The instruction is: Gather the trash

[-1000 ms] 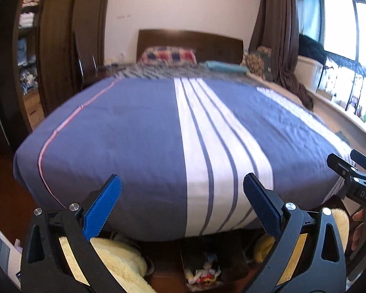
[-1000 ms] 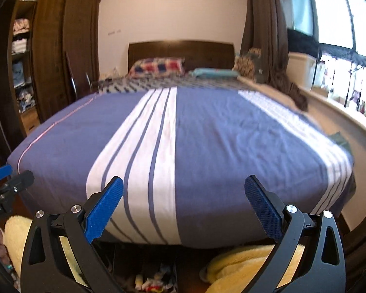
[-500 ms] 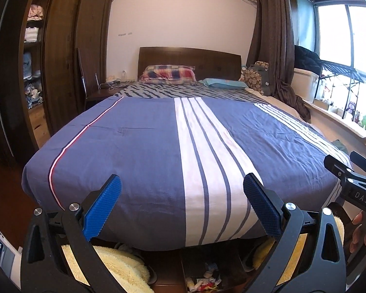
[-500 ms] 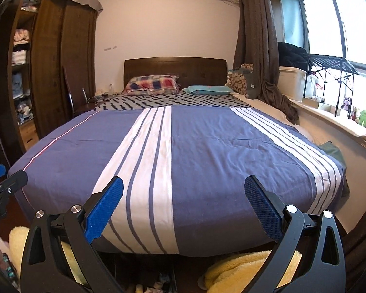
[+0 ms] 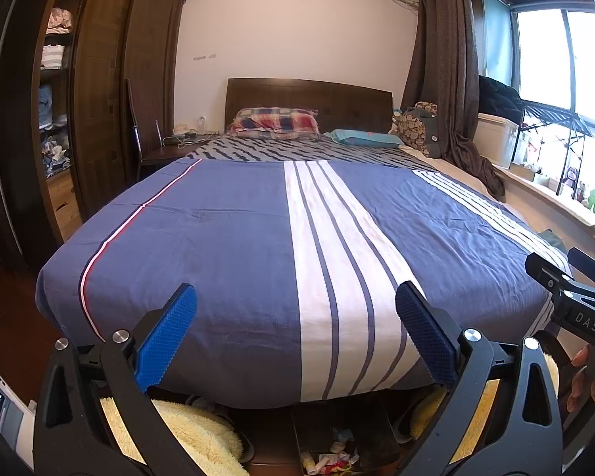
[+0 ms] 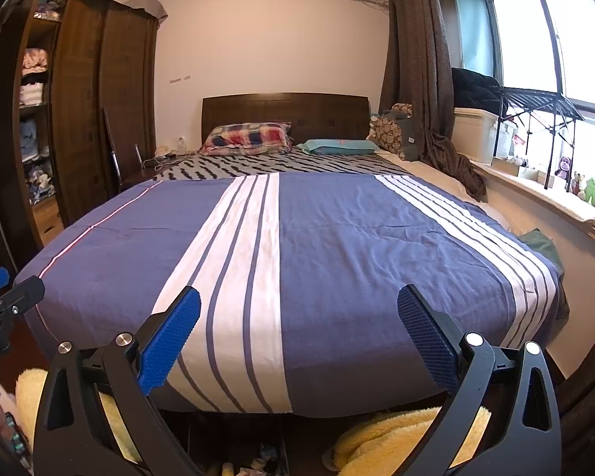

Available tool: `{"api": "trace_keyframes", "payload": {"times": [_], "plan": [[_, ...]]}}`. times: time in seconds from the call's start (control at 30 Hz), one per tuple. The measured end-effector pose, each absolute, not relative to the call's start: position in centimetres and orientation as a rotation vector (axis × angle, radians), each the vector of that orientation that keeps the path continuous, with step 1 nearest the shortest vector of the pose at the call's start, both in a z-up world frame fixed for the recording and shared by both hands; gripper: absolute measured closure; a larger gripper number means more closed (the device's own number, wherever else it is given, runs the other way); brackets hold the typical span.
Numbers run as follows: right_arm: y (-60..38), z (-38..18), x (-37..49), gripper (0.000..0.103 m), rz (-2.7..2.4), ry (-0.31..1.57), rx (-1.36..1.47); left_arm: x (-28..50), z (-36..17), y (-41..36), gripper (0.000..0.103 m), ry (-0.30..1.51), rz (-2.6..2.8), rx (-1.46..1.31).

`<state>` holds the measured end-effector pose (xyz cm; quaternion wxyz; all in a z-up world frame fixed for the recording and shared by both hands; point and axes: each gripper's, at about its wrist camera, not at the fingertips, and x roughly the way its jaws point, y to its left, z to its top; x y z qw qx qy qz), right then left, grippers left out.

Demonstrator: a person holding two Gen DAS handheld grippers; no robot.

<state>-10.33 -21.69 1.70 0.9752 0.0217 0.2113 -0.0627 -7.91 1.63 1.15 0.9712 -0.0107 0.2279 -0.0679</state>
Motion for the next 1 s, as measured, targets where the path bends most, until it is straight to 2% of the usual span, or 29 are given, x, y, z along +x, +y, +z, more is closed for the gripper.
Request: {"api": "trace_keyframes", "payload": {"times": [1.0], "plan": [[-21.78,2.11,-10.51,0.003,-0.136,0.408,0.059,-8.22,1.84,1.71,0.008,0.446,-0.133,-0.027]]}}
